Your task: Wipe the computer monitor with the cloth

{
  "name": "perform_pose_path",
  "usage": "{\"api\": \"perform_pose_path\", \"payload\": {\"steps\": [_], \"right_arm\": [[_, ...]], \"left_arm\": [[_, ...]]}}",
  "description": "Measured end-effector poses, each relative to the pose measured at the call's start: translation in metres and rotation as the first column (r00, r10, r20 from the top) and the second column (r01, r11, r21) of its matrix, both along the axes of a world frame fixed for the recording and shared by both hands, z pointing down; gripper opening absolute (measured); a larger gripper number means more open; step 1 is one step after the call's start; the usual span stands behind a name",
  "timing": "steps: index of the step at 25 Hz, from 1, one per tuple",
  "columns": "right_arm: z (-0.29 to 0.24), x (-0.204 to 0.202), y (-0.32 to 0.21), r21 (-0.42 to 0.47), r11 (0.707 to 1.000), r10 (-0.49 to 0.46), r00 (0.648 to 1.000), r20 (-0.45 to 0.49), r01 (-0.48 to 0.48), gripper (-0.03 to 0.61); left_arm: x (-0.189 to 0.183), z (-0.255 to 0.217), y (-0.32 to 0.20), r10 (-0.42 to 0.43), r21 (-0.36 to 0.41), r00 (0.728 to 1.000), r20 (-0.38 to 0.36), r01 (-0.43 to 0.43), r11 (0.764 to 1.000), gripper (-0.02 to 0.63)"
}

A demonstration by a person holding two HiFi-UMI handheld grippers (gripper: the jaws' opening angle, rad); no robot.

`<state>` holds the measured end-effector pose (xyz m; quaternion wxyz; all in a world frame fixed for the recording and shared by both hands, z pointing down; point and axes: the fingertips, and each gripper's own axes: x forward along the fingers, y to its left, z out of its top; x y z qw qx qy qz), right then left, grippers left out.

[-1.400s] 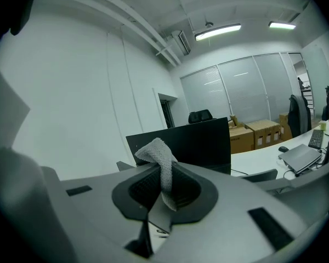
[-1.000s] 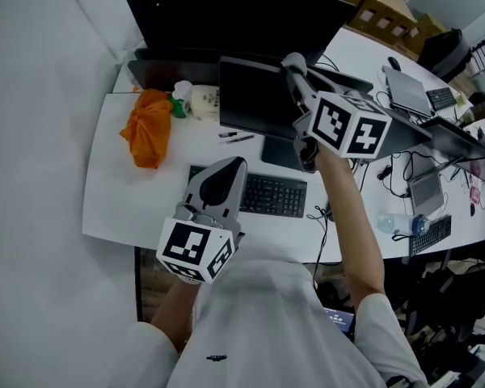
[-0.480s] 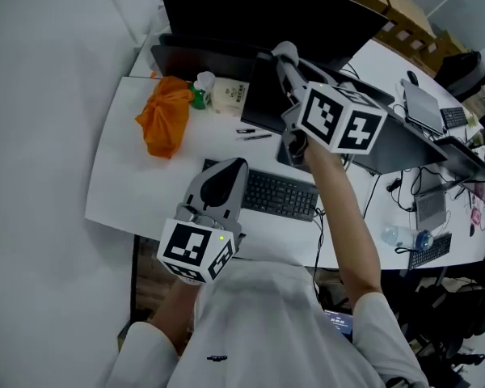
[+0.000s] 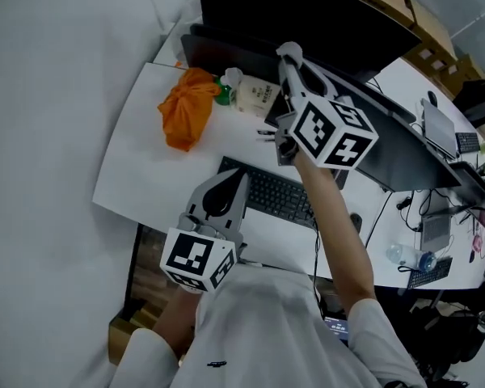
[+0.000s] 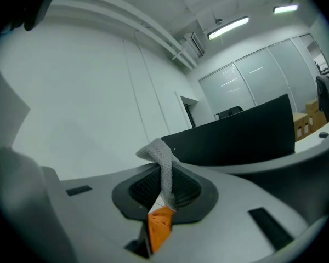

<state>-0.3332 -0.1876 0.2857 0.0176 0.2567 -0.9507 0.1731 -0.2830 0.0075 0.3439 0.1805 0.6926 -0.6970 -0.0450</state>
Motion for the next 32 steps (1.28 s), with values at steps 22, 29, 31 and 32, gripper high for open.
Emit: {"api": "perform_pose_path", "payload": {"steps": [22, 29, 31, 32], "right_arm": [[0.047, -0.012, -0.015, -0.653, 0.75, 0.348, 0.777, 0.524, 0.104, 0.035], [0.065, -0.009, -0.019, -0.743, 0.64, 0.439, 0.7, 0.564, 0.197, 0.035], [0.07, -0.008, -0.019, -0.753, 0.628, 0.453, 0.693, 0.56, 0.198, 0.035], [0.073, -0.008, -0.018, -0.756, 0.625, 0.459, 0.692, 0.557, 0.194, 0.035]], "left_arm": [[-0.021, 0.025, 0.023, -0.073, -0.067, 0.997, -0.038, 0.071, 0.995, 0.018], [-0.014, 0.028, 0.022, -0.058, -0.084, 0.998, -0.037, 0.054, 0.995, 0.018], [-0.013, 0.03, 0.023, -0.061, -0.089, 0.997, -0.04, 0.057, 0.994, 0.018], [-0.013, 0.031, 0.024, -0.062, -0.092, 0.997, -0.041, 0.058, 0.994, 0.018]]}}
